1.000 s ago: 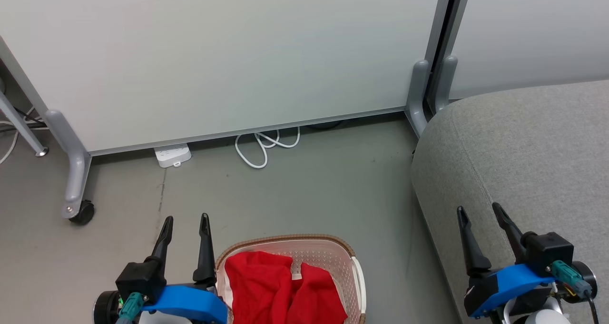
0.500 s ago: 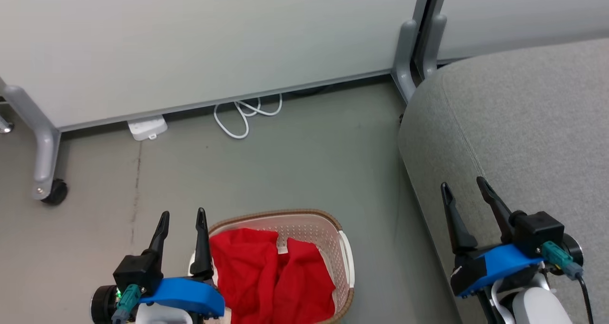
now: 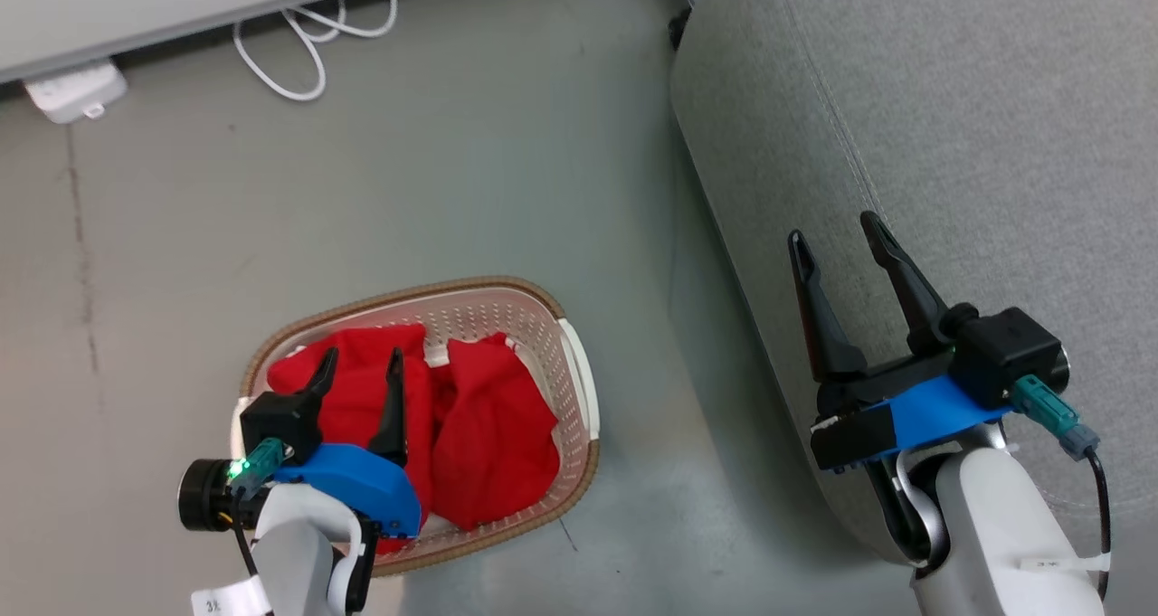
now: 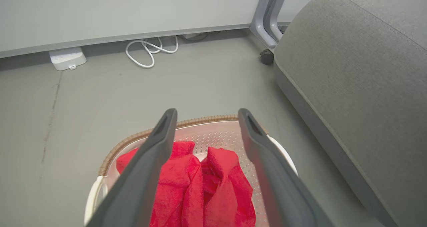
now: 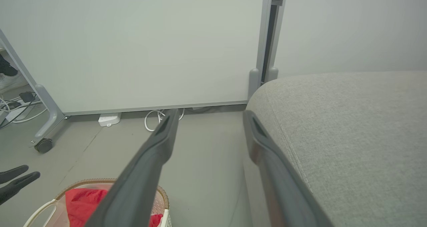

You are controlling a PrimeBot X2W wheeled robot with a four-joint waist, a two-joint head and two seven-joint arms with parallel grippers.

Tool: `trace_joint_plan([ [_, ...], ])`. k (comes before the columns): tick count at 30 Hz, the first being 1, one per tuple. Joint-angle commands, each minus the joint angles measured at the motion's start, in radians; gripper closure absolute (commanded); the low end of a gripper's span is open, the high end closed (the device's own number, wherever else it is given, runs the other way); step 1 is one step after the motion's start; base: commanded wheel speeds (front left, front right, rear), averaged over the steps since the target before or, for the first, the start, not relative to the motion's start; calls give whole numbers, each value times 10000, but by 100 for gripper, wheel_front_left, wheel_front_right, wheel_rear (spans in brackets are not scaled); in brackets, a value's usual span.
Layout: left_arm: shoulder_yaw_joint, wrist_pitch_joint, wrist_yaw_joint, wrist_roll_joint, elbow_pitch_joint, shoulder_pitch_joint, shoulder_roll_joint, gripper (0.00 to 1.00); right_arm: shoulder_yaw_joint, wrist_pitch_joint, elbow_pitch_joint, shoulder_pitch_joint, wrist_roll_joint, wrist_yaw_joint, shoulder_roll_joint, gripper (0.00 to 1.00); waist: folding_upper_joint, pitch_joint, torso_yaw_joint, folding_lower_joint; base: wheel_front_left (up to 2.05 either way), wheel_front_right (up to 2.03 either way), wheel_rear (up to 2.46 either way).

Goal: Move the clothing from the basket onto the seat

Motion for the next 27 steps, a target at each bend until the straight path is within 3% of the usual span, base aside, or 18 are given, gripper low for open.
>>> trace_joint_plan([
  [1,-45,39,-58,51,165,-350,97,0,63,-84,-5,-253,86,4,-24,0,0,905,-703,-2,0,0,0],
  [15,-899,985,-445,10,3070,-2728,530,0,1062,-434,-355,-1209,413,4,-21,0,0,3152,-1515,-2,0,0,0],
  [27,-1090,1508,-262,-48,4846,-3706,692,0,1634,-595,-389,-1375,791,4,-21,0,0,3878,-1907,-2,0,0,0],
])
